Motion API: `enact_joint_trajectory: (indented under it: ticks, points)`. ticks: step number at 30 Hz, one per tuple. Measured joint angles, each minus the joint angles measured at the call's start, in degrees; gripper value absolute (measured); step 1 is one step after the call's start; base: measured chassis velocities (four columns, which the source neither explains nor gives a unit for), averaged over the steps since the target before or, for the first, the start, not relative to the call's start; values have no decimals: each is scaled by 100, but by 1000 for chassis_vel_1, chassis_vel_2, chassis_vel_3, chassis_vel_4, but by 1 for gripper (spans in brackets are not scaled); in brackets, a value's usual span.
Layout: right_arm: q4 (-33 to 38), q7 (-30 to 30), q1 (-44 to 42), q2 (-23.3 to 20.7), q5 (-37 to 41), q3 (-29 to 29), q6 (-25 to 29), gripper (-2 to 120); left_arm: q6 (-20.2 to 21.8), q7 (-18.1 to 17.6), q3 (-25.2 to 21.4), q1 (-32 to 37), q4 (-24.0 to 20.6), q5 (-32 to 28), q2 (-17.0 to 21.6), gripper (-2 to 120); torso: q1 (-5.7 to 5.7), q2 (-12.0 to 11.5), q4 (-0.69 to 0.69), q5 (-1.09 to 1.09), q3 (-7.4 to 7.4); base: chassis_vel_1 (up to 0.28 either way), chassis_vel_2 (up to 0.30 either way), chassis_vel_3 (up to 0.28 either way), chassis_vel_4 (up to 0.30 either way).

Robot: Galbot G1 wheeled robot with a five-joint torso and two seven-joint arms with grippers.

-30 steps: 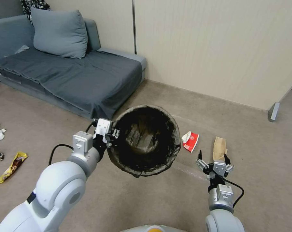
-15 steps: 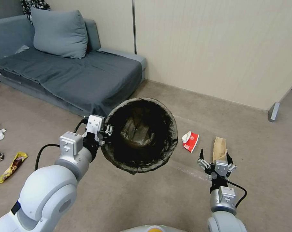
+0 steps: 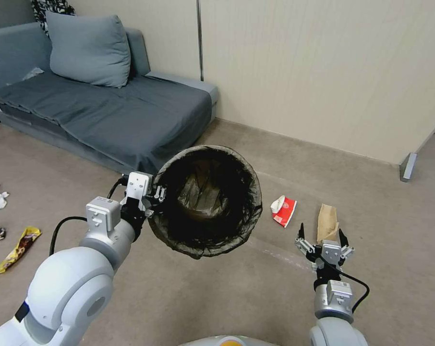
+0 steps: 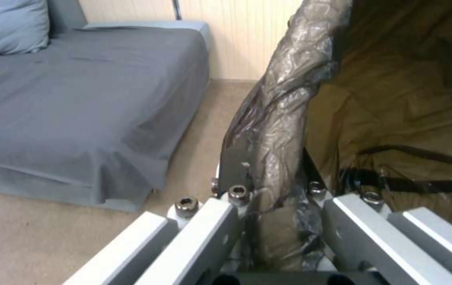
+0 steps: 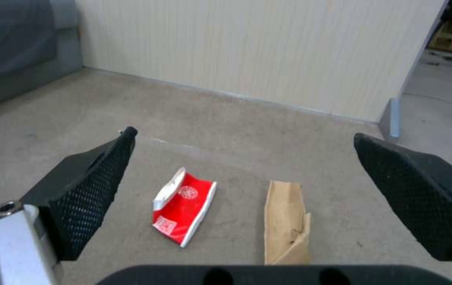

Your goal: Pick up the trash bin, then pick up the garbage from the floor and place it into the trash bin.

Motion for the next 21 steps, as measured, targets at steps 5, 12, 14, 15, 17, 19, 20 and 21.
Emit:
enact_joint_trajectory:
  ticks: [5, 12, 14, 15, 17, 19, 20, 21]
  points:
    - [22, 14, 32, 0, -12, 8, -45, 100, 0, 1, 12, -43, 3, 24, 12, 0, 0, 0, 0, 0, 0, 0, 0, 0, 0]
    - [198, 475, 725, -291, 808, -24, -1387, 100, -1, -16, 157, -290, 104, 2, 58, 0, 0, 0, 0, 1, 0, 0, 0, 0, 0]
    - [203, 788, 1170, -686, 1355, 56, -2221, 100, -1, -10, 204, -361, 171, -49, 92, 0, 0, 0, 0, 1, 1, 0, 0, 0, 0]
    - [203, 788, 1170, -686, 1355, 56, -2221, 100, -1, -10, 204, -361, 171, -49, 92, 0, 0, 0, 0, 1, 1, 0, 0, 0, 0]
    - [83, 1043, 1644, -1152, 2147, 130, -3050, 100, -1, 0, 198, -356, 173, -80, 113, 0, 0, 0, 1, 0, 0, 0, 0, 0, 0]
    - [-53, 1116, 1840, -1340, 2429, 139, -3282, 100, -1, -1, 179, -351, 164, -86, 118, 0, 0, 0, 0, 1, 1, 0, 0, 0, 0]
    - [-206, 1152, 2042, -1504, 2706, 139, -3410, 100, -1, -5, 154, -351, 161, -76, 118, 0, 0, 0, 1, 2, 0, 0, 0, 0, 0]
    - [-206, 1152, 2042, -1504, 2706, 139, -3410, 100, -1, -5, 154, -351, 161, -76, 118, 0, 0, 0, 1, 2, 0, 0, 0, 0, 0]
